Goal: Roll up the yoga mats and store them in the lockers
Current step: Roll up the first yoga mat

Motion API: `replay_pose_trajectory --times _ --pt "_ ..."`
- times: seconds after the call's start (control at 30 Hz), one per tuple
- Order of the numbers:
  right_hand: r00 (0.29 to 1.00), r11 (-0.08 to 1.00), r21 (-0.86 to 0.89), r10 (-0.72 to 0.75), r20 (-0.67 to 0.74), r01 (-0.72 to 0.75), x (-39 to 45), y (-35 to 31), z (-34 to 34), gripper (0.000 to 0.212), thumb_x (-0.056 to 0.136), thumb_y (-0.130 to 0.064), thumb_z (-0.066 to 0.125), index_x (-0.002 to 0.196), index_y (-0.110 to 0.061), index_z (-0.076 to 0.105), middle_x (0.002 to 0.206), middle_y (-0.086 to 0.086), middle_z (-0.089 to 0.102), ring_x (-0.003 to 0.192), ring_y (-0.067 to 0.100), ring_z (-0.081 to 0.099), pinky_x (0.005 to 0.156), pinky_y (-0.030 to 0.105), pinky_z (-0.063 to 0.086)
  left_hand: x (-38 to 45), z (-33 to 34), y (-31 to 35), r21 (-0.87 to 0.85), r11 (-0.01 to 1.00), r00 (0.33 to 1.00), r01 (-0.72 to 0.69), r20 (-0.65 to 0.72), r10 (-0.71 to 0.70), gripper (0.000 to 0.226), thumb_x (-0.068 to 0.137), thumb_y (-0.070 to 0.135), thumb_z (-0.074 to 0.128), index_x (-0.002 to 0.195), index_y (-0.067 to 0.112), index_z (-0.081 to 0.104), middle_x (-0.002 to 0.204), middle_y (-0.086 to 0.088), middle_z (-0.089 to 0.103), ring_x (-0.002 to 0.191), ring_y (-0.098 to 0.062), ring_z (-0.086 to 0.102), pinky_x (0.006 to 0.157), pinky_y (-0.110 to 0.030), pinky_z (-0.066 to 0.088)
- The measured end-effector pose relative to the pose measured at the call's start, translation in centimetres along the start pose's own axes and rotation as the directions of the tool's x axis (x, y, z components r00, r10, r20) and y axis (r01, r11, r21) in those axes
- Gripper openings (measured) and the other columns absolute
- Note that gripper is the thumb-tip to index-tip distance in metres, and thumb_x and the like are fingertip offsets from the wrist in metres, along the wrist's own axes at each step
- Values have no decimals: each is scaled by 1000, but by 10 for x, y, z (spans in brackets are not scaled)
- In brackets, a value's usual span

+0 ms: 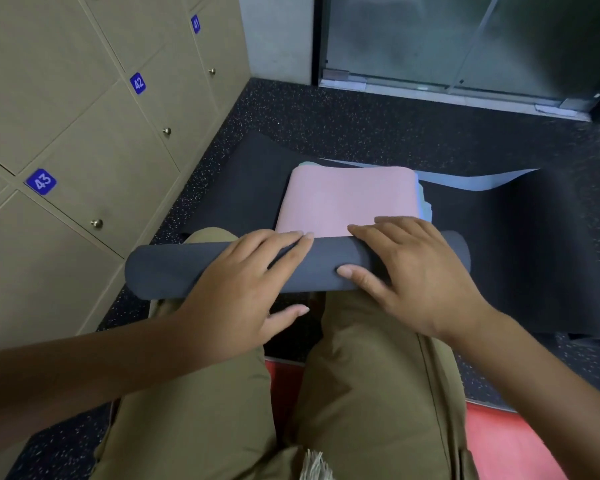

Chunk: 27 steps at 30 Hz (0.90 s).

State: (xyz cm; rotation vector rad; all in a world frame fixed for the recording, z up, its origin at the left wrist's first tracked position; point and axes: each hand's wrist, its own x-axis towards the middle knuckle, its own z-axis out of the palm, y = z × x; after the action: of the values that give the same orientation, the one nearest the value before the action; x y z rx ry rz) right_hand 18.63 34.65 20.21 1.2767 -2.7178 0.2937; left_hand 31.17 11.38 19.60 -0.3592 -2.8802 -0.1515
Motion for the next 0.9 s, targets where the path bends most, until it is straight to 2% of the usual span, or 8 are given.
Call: replay_pose_trajectory --times 0.2,0.33,0.43,0.5,0.6,0.7,0.8,0.9 --pt "987 993 -2 115 -113 -116 -11 16 7 68 96 -64 48 146 -17 53 145 6 55 141 30 41 121 48 26 31 14 -23 45 997 998 67 10 -67 93 82 76 51 148 10 49 131 -2 62 111 -25 62 95 -43 50" --pt "975 982 34 189 -120 -186 -19 28 18 74 94 -64 49 156 -25 39 156 8 41 150 34 25 121 50 21 55 12 -38 32 993 977 115 175 -119 101 71 91 40 143 20 51 121 3 65 106 -24 64 88 -41 49" --pt "974 978 67 204 -99 -198 -15 37 23 74 94 -67 45 157 -29 36 156 6 40 149 34 25 118 52 26 71 7 -41 95 988 947 122 286 -145 104 60 99 34 129 24 55 113 6 64 102 -21 60 85 -40 49" --pt "979 977 96 197 -62 -190 -11 43 23 75 93 -69 43 157 -29 36 153 4 43 146 32 27 117 51 30 81 5 -36 169 980 942 104 299 -152 104 58 98 37 127 22 56 113 5 61 99 -22 59 82 -39 48" --pt "978 970 143 204 -32 -198 -6 50 21 77 92 -72 41 157 -30 36 151 2 45 143 28 28 119 46 29 89 8 -27 238 969 957 62 260 -125 108 60 91 53 140 20 46 117 -1 58 94 -28 63 73 -38 46" --pt "970 949 218 241 -33 -229 -2 51 22 78 91 -72 51 156 -31 37 156 0 40 146 23 23 120 38 22 93 17 -30 256 967 979 -3 196 -49 92 65 85 59 132 24 51 99 0 60 77 -28 64 60 -36 48" --pt "921 853 423 378 -97 -305 0 52 17 85 86 -67 62 157 -32 33 164 -3 24 152 16 11 122 36 18 97 18 -35 159 987 994 19 108 -36 77 66 80 47 117 23 59 86 3 60 68 -27 66 51 -38 51" --pt "809 645 662 580 -98 -383 7 55 -4 99 79 -63 71 160 -33 22 164 -10 19 151 9 12 119 31 20 110 5 -37 85 993 992 76 98 -85 72 65 80 49 117 30 55 92 8 63 78 -27 69 58 -36 49"
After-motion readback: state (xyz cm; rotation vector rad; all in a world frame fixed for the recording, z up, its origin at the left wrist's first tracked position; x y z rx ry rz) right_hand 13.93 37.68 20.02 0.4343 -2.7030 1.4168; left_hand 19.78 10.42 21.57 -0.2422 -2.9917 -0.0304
